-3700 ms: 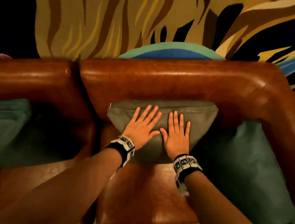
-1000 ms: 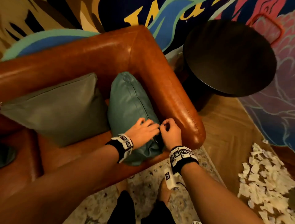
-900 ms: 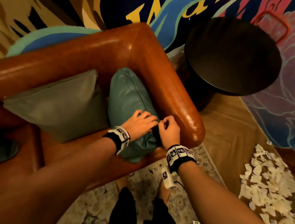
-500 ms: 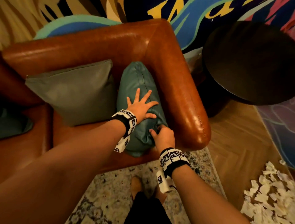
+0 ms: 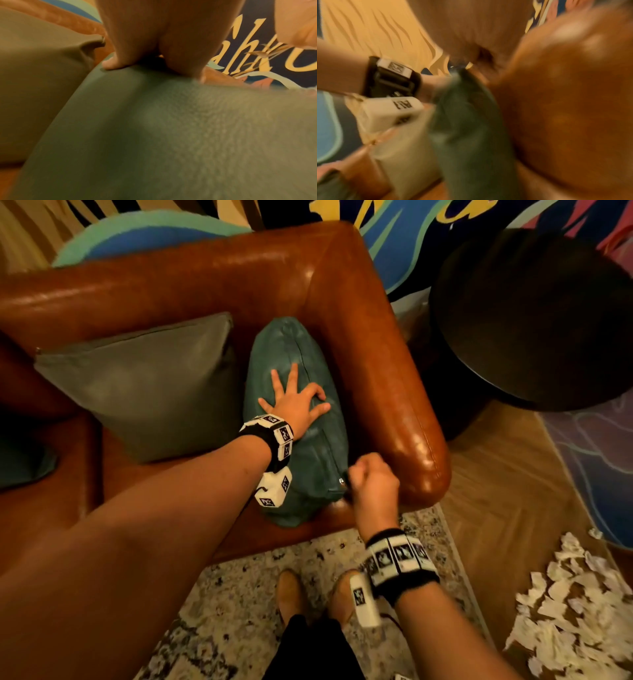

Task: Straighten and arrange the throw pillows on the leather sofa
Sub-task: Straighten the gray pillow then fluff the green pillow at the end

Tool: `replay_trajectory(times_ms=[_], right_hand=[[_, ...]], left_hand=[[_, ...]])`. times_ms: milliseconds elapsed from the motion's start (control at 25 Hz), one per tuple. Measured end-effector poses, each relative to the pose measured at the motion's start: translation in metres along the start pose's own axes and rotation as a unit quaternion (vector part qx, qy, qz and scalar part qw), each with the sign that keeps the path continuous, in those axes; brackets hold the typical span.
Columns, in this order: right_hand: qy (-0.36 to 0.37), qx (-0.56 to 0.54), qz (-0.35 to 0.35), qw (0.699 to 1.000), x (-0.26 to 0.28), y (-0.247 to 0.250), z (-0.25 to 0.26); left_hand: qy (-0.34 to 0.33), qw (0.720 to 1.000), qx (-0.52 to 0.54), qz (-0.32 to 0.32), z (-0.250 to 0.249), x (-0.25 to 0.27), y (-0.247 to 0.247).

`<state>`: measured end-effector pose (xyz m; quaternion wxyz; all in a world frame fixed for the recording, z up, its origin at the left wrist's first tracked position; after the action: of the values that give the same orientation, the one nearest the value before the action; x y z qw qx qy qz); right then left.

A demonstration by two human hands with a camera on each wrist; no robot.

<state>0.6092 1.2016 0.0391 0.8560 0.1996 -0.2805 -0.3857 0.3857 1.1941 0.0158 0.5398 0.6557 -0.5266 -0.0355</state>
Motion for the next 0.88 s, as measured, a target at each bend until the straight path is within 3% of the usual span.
replay_trajectory(times_ms=[80, 280, 320, 400, 480, 560, 600, 680, 720, 800, 880], right_hand=[[0.025, -0.013, -0.045, 0.999, 0.02, 0.02, -0.003], [-0.127, -0.037, 0.127, 0.983, 0.005, -0.019, 0.004], [-0.118, 0.013, 0.151, 0.981, -0.001, -0.02, 0.009], [-0.031, 0.088, 0.145, 0.985, -0.005, -0.012, 0.022], [0.017, 0.077, 0.105, 0.991, 0.0, -0.005, 0.025], [-0.02, 0.057, 0.088, 0.994, 0.005, -0.006, 0.02], [-0.034, 0.047, 0.097, 0.994, 0.005, -0.012, 0.021], [-0.02, -0.007, 0.118, 0.993, 0.005, -0.022, 0.039], [-0.015, -0.048, 0.114, 0.992, 0.002, -0.022, 0.054], [0.003, -0.111, 0.098, 0.989, -0.013, -0.019, 0.089], [0.019, -0.121, 0.08, 0.989, -0.035, -0.015, 0.118]], left_hand=[[0.005, 1.0, 0.008, 0.01, 0.004, -0.003, 0.004], [0.009, 1.0, 0.007, 0.026, -0.004, -0.004, -0.002], [0.011, 1.0, 0.012, 0.027, -0.003, -0.001, -0.002], [-0.001, 1.0, 0.024, 0.017, -0.003, 0.004, 0.002], [-0.032, 0.998, 0.06, -0.005, -0.002, -0.002, 0.014], [-0.059, 0.986, 0.144, -0.064, 0.008, -0.003, 0.023], [-0.051, 0.97, 0.2, -0.126, 0.022, 0.002, 0.029], [0.035, 0.935, 0.272, -0.226, 0.077, 0.024, 0.02], [0.115, 0.934, 0.262, -0.215, 0.107, 0.041, 0.004], [0.228, 0.957, 0.165, -0.065, 0.148, 0.078, -0.05], [0.245, 0.955, 0.12, 0.119, 0.155, 0.104, -0.115]])
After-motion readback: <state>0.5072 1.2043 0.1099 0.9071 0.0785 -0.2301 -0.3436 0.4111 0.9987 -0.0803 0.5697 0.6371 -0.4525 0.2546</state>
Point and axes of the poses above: each hand's wrist, its own x-axis away from the middle knuckle, its own y-axis out of the back of the hand, z = x × y, the point moved 6 cm from there along -x, towards the middle knuckle, and after that the axes turned 12 degrees about z, right-handed, at the moved point
